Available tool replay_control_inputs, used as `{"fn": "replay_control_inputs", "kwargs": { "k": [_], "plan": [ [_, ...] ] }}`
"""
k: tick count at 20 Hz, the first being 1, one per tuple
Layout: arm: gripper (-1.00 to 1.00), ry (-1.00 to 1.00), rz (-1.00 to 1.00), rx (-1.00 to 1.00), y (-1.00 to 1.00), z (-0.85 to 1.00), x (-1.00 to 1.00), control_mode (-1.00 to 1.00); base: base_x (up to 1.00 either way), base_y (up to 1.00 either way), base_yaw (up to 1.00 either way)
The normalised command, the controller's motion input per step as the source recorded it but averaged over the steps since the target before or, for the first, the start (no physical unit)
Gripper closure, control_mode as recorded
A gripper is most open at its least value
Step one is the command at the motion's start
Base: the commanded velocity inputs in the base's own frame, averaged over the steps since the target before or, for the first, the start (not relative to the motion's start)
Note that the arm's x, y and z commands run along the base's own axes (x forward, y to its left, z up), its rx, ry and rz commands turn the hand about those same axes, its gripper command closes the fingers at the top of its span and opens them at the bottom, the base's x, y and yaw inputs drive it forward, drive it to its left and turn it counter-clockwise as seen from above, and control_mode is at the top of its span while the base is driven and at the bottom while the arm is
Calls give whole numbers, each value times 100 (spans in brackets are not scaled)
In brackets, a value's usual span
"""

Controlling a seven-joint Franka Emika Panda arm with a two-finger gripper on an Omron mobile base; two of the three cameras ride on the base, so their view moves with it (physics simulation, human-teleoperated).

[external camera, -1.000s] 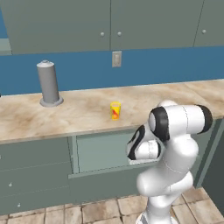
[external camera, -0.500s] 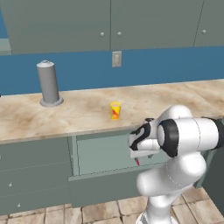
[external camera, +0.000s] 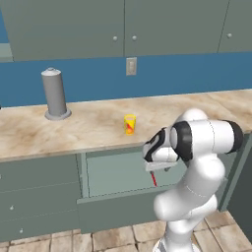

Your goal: Pick up the straw from the left drawer and put it inside the smoothie cup.

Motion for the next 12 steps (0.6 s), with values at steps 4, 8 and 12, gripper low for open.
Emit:
{"fn": "replay_control_inputs", "kwargs": {
  "k": [4, 8, 12],
  "plan": [
    [-100, 0, 0, 0, 0, -12, 21, -100, 0, 0, 0],
    [-100, 0, 0, 0, 0, -26, 17, -100, 0, 0, 0],
    [-100, 0, 0, 0, 0, -37, 22, -100, 0, 0, 0]
  ]
}}
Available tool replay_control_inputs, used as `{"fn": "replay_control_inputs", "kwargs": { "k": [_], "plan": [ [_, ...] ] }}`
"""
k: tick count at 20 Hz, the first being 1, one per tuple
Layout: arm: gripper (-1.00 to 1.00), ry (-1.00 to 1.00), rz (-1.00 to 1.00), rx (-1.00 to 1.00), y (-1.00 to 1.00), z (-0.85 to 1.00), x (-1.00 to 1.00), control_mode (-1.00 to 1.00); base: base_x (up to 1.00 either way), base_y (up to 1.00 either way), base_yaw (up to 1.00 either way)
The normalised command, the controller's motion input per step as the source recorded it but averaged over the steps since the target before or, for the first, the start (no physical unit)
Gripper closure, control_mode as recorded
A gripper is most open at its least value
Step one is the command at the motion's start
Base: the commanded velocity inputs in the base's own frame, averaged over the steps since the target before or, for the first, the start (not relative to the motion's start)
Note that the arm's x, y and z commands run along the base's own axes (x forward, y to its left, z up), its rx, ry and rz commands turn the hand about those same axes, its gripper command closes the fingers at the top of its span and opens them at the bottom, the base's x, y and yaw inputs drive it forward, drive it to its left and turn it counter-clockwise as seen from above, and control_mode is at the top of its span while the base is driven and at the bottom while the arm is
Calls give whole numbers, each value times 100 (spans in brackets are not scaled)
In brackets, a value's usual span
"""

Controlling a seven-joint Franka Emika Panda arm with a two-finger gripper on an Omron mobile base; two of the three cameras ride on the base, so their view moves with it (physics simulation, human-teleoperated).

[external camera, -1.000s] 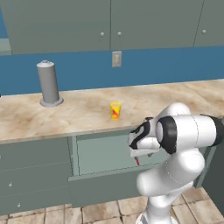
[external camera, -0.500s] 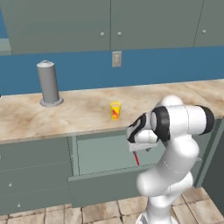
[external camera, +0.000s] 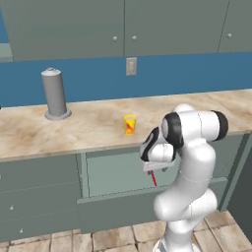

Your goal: Pick up the straw from the left drawer and put it inside the smoothie cup.

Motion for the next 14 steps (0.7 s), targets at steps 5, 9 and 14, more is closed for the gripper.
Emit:
{"fn": "replay_control_inputs", "kwargs": {
  "k": [5, 9, 14],
  "plan": [
    [-100, 0, 0, 0, 0, -40, 27, -100, 0, 0, 0],
    [-100, 0, 0, 0, 0, -36, 27, -100, 0, 0, 0],
    [-100, 0, 0, 0, -7, -32, 25, -100, 0, 0, 0]
  ]
}}
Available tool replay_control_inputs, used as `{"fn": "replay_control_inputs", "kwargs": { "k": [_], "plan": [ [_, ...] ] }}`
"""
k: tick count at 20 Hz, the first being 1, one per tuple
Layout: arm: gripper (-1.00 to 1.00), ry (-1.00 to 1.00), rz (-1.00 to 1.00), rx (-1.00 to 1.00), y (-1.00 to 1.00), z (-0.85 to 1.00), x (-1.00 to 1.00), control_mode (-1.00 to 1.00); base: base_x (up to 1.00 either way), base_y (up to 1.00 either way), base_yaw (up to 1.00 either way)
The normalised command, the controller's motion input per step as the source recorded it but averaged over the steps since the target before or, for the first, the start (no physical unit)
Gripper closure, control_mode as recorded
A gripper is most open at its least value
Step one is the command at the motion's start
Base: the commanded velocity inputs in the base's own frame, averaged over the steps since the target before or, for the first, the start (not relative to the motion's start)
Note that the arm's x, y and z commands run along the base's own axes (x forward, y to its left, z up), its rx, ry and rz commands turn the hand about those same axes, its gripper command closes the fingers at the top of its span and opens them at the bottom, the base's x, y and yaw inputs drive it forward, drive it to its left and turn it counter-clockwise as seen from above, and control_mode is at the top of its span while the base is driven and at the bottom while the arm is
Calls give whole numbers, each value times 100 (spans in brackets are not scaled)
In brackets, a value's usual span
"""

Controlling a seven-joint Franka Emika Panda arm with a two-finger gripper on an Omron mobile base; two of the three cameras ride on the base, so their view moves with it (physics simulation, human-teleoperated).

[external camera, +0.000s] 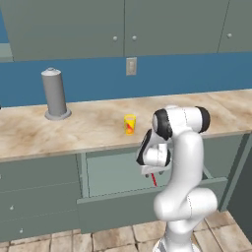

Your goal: Pick up the straw from the left drawer and put it inside the smoothie cup.

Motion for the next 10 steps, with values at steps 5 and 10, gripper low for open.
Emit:
{"fn": "replay_control_inputs", "kwargs": {
  "k": [5, 10],
  "plan": [
    [-100, 0, 0, 0, -8, -32, 25, -100, 0, 0, 0],
    [-100, 0, 0, 0, -1, -31, 27, -100, 0, 0, 0]
  ]
}}
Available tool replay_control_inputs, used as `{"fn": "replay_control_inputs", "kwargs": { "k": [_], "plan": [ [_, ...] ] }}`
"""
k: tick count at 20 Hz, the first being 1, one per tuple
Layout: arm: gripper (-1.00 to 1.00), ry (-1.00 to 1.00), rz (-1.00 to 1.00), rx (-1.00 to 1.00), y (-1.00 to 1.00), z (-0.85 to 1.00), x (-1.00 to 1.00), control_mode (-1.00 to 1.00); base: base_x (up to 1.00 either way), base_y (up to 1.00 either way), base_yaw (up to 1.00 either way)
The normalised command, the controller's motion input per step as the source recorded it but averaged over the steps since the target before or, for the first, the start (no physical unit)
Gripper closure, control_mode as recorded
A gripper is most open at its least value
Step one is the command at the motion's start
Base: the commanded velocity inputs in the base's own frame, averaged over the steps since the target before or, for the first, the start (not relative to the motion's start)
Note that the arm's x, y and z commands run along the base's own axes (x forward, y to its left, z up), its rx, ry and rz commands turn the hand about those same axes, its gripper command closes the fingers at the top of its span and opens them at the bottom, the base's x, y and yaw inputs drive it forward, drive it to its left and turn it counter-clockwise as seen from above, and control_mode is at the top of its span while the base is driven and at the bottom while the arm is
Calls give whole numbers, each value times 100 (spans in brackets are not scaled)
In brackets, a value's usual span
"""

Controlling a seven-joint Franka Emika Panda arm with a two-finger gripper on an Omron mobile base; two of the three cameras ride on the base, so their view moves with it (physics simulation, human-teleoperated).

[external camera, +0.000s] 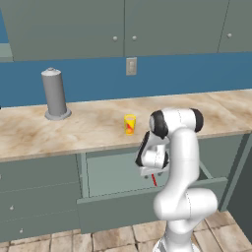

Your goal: Pick up the straw from the left drawer and put it inside the smoothie cup.

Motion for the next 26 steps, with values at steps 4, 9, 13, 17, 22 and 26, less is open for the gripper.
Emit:
{"fn": "replay_control_inputs", "kwargs": {
  "k": [4, 9, 13, 17, 22, 26],
  "plan": [
    [-100, 0, 0, 0, 0, -35, 26, -100, 0, 0, 0],
    [-100, 0, 0, 0, 0, -46, 21, -100, 0, 0, 0],
    [100, -4, 0, 0, 0, -66, -8, -100, 0, 0, 0],
    [100, -9, 0, 0, 0, -69, -94, -100, 0, 0, 0],
    [100, -8, 0, 0, 0, -56, -99, -100, 0, 0, 0],
    [100, -8, 0, 0, 0, -21, -45, -100, 0, 0, 0]
  ]
}}
